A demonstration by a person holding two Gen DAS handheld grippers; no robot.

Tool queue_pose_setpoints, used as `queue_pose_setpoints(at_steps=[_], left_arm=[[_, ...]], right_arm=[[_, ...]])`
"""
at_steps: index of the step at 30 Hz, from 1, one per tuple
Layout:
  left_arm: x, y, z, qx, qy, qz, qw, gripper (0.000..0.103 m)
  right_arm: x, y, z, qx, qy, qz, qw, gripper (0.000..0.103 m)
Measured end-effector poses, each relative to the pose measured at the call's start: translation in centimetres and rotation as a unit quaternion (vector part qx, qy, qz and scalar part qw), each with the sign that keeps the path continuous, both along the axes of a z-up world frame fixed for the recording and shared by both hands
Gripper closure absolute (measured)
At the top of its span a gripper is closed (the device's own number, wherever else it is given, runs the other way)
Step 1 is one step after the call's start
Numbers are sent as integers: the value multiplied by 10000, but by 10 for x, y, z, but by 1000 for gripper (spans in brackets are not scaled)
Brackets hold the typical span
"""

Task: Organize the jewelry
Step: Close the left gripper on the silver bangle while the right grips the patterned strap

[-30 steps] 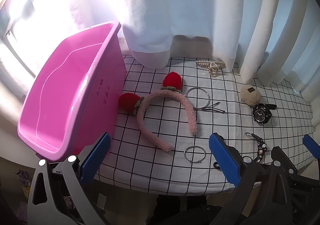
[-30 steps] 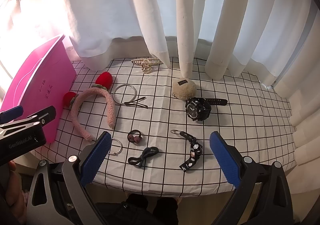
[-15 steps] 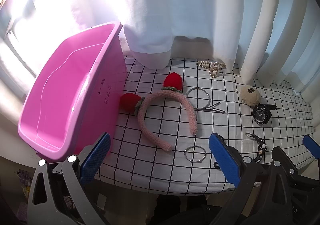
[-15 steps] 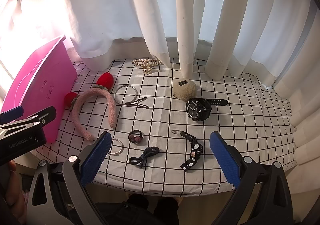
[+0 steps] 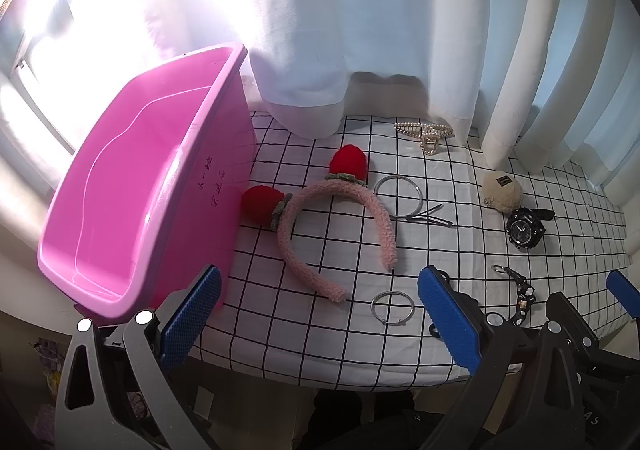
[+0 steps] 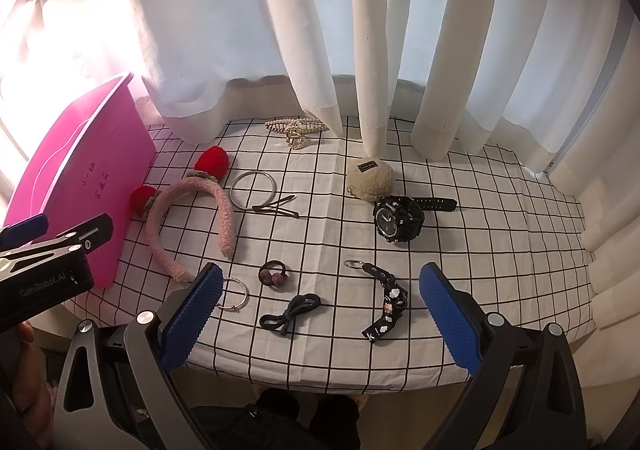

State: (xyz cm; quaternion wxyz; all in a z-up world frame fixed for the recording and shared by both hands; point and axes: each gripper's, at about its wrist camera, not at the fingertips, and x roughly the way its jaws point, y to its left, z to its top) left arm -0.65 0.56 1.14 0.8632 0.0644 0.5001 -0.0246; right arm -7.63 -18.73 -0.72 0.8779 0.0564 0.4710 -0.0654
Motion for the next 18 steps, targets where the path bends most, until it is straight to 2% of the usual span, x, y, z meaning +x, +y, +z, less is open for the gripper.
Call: queue_pose_setpoints(at_steps=[5, 10, 18], left_arm=[[-1, -1, -8, 15, 67, 6, 10000, 6], [-1, 2, -28, -132, 292, 101, 9994, 6], [-8, 9, -75, -39, 574, 298, 9979, 6]], right_arm=[[-3, -11, -7, 296, -6, -15, 9996, 9], [-12, -30, -24, 566, 75, -102, 9983, 9], [-26, -56, -73, 699, 448, -212, 9963, 9]])
